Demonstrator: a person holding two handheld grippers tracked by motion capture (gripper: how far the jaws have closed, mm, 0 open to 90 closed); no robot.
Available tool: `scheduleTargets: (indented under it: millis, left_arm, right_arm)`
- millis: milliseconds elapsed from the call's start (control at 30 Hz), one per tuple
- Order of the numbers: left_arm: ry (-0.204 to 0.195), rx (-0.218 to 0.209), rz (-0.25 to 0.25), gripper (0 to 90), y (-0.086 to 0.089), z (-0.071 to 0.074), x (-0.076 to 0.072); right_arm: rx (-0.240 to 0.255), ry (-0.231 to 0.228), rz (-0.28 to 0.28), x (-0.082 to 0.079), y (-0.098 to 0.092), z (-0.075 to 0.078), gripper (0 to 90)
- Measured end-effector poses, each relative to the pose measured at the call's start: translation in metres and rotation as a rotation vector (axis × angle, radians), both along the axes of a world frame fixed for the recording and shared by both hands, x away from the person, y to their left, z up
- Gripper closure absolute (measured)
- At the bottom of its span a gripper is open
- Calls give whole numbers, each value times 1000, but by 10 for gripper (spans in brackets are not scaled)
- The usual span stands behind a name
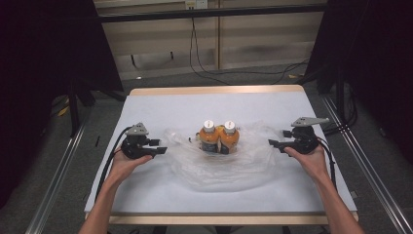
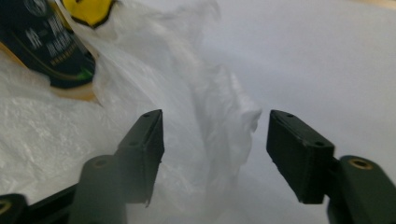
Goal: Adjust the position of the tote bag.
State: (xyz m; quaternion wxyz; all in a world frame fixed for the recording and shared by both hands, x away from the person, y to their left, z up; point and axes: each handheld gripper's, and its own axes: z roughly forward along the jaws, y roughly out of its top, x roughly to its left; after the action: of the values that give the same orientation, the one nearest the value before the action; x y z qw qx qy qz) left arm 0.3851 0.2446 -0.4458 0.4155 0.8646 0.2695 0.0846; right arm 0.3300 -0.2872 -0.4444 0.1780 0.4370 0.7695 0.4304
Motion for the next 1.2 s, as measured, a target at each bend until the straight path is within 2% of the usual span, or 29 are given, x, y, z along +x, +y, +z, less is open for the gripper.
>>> scheduleTargets:
  millis: [33, 100, 333, 400, 433, 467, 500, 533, 567, 633, 667, 767, 800, 867, 900, 967, 1033, 1100, 1200]
  left_arm:
    - [-11, -1, 7, 533, 2, 4, -1]
    - [-23, -43, 5, 501, 5, 9, -2]
    - [-59, -115, 41, 440, 19, 26, -6]
    - [-44, -169, 23, 468, 20, 31, -6]
    - [-34, -196, 1, 526, 18, 35, -7]
    - [-44, -202, -2, 554, 15, 39, -9]
    - [-55, -194, -5, 556, 11, 43, -10]
    - [-59, -193, -26, 611, 7, 47, -11]
    - [-68, -189, -45, 611, 2, 49, -13]
    - [-80, -167, -77, 682, -10, 52, -15]
    - [-81, -154, -89, 682, -17, 52, -15]
    - [-86, -130, -135, 722, -38, 55, -13]
    - [-90, -127, -135, 736, -44, 56, -12]
    - [-90, -111, -158, 750, -64, 58, -7]
    - [-90, -111, -158, 749, -64, 58, -7]
    - [-82, -80, -172, 740, -77, 58, -3]
    - [-71, -73, -187, 748, -89, 56, 2]
    - [-72, -12, -197, 775, -99, 52, 5]
    - [-42, 28, -203, 805, -108, 39, 10]
  right_arm:
    - [0, 0, 0, 0, 0, 0, 314]
    - [18, -17, -9, -2, -1, 7, 279]
    - [70, -77, -21, -8, -5, 27, 247]
    - [70, -81, -15, -8, -5, 31, 277]
    - [70, -89, -12, -9, -4, 33, 290]
    - [75, -94, -4, -9, -3, 35, 331]
    - [74, -95, 5, -10, -2, 37, 369]
    - [74, -103, 26, -10, 4, 40, 440]
    - [74, -103, 26, -10, 4, 40, 440]
    - [60, -93, 72, -9, 15, 41, 562]
    - [60, -93, 72, -9, 15, 41, 562]
    - [48, -69, 123, -4, 25, 39, 664]
    - [38, -57, 135, -2, 29, 37, 692]
    - [0, -23, 182, 2, 41, 32, 747]
    - [0, -23, 182, 2, 41, 32, 747]
    - [-24, -8, 212, 5, 47, 31, 774]
    - [-35, 12, 234, 7, 52, 31, 805]
    - [-47, 24, 257, 10, 57, 31, 815]
    - [-67, 41, 285, 17, 66, 31, 814]
